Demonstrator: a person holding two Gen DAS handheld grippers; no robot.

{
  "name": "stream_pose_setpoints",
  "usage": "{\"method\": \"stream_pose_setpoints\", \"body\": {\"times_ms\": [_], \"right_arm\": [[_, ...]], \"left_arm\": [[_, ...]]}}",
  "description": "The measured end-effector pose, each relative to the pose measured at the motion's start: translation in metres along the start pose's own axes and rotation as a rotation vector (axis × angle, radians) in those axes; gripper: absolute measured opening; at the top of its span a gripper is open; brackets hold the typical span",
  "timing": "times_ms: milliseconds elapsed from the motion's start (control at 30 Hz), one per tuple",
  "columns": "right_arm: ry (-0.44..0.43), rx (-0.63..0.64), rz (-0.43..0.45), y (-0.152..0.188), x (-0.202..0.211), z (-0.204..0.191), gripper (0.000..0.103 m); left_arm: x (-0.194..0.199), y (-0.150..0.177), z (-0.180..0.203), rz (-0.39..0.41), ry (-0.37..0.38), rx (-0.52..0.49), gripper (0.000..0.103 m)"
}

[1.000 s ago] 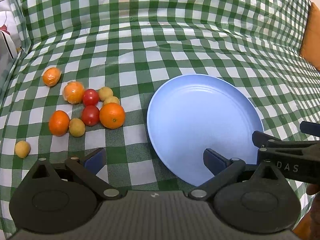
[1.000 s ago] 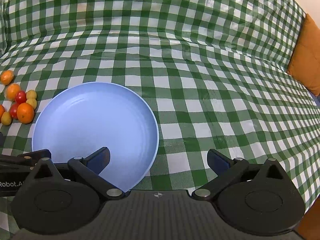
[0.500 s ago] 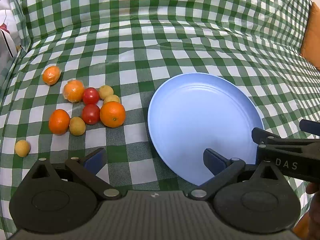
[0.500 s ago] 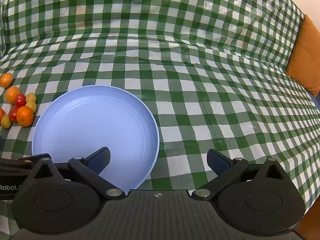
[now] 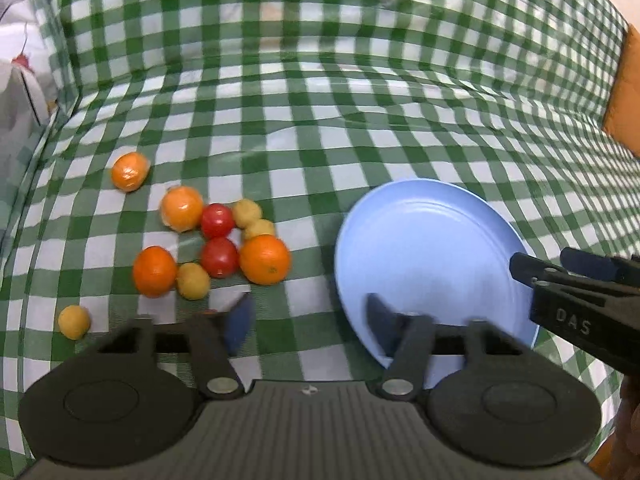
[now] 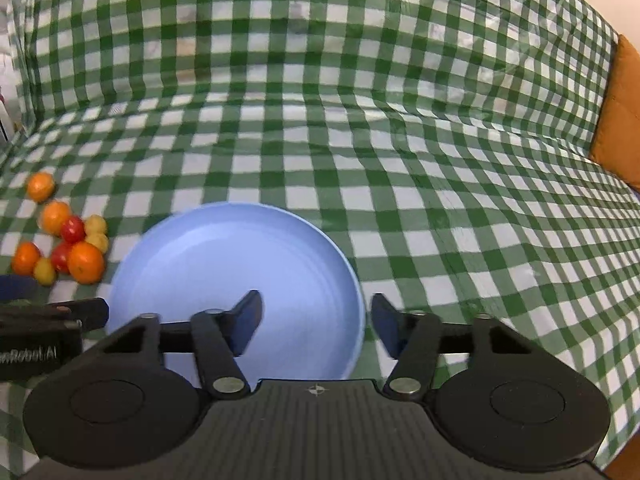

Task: Organize fruits
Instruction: 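Grasp an orange with the right tool while the left tool grasps a yellow fruit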

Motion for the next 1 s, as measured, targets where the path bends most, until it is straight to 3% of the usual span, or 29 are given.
{"method": "stream_pose_setpoints", "body": {"times_ms": [33, 100, 167, 500, 800, 1000], "right_arm": [[-0.011, -0.005, 0.009, -0.003, 0.001, -0.002, 0.051], [-0.029, -0.008, 0.028, -0.007, 0.003, -0.008, 0.044], [-0.06, -0.006, 0.05, -0.012, 0.005, -0.017, 0.041], [-0.18, 0.049, 0.119, -0.029, 0.012, -0.073, 0.041], [-0.291, 0.125, 0.151, -0.032, 0.006, -0.133, 0.041], [-0.309, 0.214, 0.148, -0.028, -0.003, -0.173, 0.043]], "left_arm": [[0.0, -0.002, -0.004, -0.001, 0.004, 0.01, 0.038], [0.002, -0.01, -0.015, 0.0, 0.014, 0.033, 0.033], [0.004, -0.019, -0.026, 0.004, 0.023, 0.06, 0.033], [0.001, -0.061, -0.12, -0.021, -0.013, 0.302, 0.033], [-0.001, -0.044, -0.152, -0.086, -0.056, 0.436, 0.033], [-0.001, -0.031, -0.186, -0.127, -0.113, 0.552, 0.033]]}}
Point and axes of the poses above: each gripper's, at about its wrist camera, not at the fingertips, and x roughly against the way its jaws point, z to its right, y to its underside, the point moved 9 cm from there along -x, roughly the way its jaws point, and after that the axes turned 6 degrees about x, right-handed, at the moved point
